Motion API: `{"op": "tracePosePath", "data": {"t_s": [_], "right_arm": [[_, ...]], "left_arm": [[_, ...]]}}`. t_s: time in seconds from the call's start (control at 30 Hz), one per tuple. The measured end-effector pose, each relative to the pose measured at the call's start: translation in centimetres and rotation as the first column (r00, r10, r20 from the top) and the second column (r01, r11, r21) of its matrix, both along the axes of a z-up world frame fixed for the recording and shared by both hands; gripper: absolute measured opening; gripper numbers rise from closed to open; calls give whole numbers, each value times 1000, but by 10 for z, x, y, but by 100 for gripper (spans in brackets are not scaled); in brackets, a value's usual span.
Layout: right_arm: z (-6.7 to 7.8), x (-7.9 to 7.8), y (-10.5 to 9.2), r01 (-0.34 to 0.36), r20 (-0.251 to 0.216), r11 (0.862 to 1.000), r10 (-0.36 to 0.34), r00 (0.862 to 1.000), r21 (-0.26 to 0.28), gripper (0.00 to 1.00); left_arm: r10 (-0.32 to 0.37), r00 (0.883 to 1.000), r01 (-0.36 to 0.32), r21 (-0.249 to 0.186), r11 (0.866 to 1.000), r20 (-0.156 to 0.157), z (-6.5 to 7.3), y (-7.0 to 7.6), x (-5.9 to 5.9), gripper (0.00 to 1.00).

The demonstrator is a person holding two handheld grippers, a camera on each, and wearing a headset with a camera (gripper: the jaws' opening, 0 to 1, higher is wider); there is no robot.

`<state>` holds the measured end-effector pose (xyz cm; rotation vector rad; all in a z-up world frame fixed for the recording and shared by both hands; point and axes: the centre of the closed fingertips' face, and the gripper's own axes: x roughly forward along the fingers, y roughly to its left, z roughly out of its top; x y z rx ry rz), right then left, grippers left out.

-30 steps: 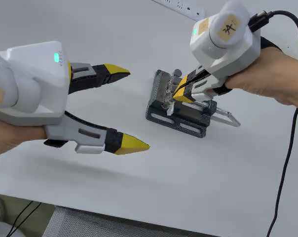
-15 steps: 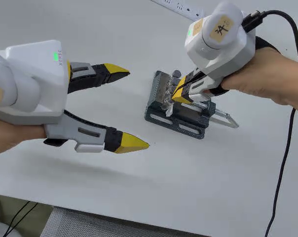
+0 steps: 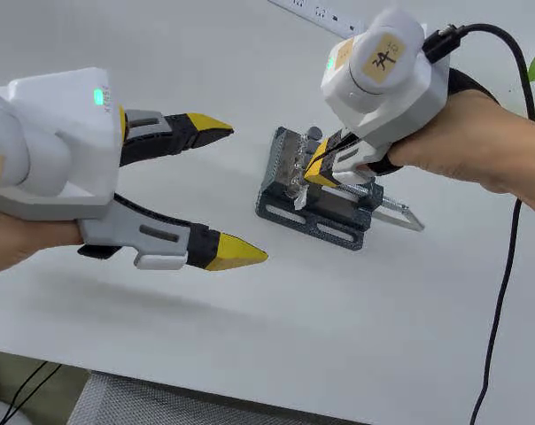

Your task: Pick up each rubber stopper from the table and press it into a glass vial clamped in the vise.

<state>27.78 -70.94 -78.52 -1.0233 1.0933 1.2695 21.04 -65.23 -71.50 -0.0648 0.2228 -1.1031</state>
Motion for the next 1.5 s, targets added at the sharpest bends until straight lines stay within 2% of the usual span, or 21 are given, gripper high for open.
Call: {"op": "tracePosePath", "data": {"t_s": [0.6,0.9,1.07,1.37,1.5], "right_arm": [[-1,-4,-1,21,-5,1000,-21,1000,7,0],[-1,-6,1,-1,12,1000,1,1000,-2,0],[-1,-5,0,17,3,1000,-17,1000,6,0],[-2,-3,2,24,19,1000,-24,1000,16,0],[-1,-4,1,22,44,1000,-23,999,21,0]], "left_arm": [[3,1000,-3,-5,1000,0,1,-1,3,78],[1,1000,-1,-7,1000,-2,1,-3,2,78],[-1,1000,1,-6,1000,3,2,-4,3,78],[-13,1000,13,-3,1000,10,5,-10,1,77],[-19,1000,19,1,1000,18,10,-11,-1,77]]}}
